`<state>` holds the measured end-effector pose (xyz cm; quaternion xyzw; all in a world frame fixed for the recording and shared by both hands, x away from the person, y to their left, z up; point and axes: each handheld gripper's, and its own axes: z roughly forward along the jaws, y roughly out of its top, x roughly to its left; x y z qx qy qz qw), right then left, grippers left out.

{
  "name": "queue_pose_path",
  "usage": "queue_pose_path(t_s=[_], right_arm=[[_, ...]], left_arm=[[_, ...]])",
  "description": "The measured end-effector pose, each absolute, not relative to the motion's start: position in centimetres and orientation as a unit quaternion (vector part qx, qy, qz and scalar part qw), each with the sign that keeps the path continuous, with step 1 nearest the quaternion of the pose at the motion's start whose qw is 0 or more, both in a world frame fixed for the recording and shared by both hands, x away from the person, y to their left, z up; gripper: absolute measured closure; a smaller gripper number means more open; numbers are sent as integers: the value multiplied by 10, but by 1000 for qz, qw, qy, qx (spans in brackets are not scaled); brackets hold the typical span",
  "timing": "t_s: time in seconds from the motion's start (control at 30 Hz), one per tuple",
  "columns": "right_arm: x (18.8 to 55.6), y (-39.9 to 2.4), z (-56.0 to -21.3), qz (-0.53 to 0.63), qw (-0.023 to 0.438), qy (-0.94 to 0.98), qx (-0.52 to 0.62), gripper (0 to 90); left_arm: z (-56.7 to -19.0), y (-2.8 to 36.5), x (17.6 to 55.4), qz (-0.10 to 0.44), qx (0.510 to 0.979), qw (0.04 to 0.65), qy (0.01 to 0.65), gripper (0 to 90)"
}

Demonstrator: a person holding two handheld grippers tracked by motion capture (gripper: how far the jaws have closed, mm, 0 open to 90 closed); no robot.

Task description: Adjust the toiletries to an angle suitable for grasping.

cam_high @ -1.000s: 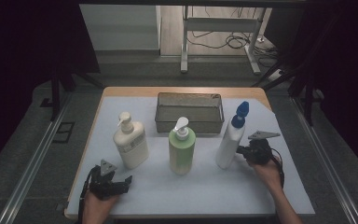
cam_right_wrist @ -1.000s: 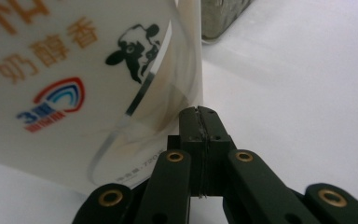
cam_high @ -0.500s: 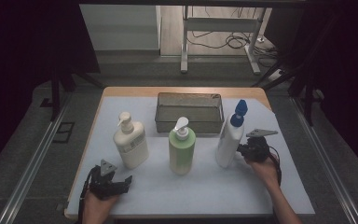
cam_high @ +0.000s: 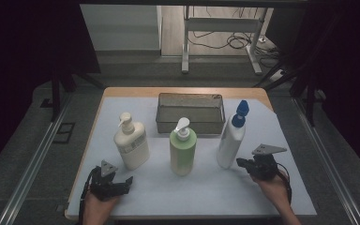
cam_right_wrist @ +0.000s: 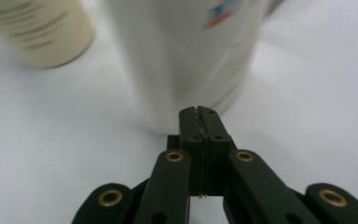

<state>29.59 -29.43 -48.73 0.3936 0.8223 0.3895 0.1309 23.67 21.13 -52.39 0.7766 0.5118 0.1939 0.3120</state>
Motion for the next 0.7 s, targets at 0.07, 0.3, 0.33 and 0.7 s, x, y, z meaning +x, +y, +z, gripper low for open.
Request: queue_pose_path(t_s=[0.07,0.3,0.33,0.7], right_arm=[[288,-290,-486,393,125,825,386,888],[277,-267,-482,392,125,837,362,887],[277,-263,-483,392,124,837,360,887],[284,-236,-494,372,155,843,356,890]], left_arm=[[-524,211,237,193,777,312,512,131],[-524,211,237,194,777,312,512,131],[-524,211,237,194,777,312,512,131],[-524,211,237,193,777,312,512,131]])
